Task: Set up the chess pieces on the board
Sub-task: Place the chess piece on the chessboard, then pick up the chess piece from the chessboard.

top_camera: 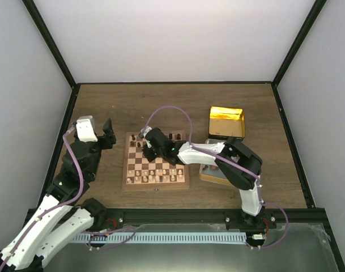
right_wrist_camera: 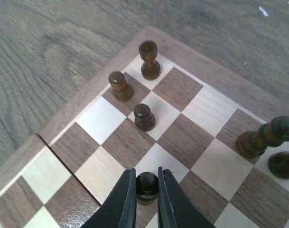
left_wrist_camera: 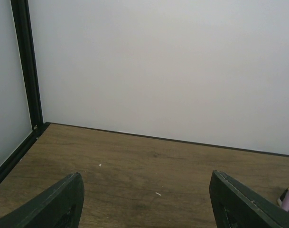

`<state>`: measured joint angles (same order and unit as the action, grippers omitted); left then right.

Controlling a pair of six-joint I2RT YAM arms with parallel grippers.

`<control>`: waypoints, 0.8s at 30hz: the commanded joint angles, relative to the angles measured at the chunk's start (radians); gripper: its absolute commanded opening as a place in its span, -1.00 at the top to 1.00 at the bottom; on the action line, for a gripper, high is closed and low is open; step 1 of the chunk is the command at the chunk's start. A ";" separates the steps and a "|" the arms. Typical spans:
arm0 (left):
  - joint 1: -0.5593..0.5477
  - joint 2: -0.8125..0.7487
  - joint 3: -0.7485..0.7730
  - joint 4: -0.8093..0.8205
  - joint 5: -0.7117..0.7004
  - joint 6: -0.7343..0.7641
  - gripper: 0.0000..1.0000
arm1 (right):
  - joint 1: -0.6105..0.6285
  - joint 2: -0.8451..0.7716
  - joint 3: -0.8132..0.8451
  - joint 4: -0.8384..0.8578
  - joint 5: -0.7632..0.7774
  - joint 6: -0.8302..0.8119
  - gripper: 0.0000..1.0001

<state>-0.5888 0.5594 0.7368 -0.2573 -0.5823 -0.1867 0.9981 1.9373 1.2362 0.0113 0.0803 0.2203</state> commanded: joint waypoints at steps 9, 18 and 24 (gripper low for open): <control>0.003 -0.001 -0.008 0.004 0.001 0.004 -0.49 | 0.005 0.016 0.168 -0.209 -0.018 0.058 0.24; 0.003 -0.013 -0.008 -0.003 -0.024 -0.005 -0.48 | 0.001 0.105 0.360 -0.487 -0.025 0.154 0.19; 0.003 -0.028 -0.012 -0.007 -0.049 -0.013 -0.48 | 0.000 0.136 0.391 -0.540 -0.047 0.166 0.23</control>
<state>-0.5888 0.5461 0.7364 -0.2638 -0.6056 -0.1913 0.9981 2.0426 1.5787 -0.4343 0.0498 0.3588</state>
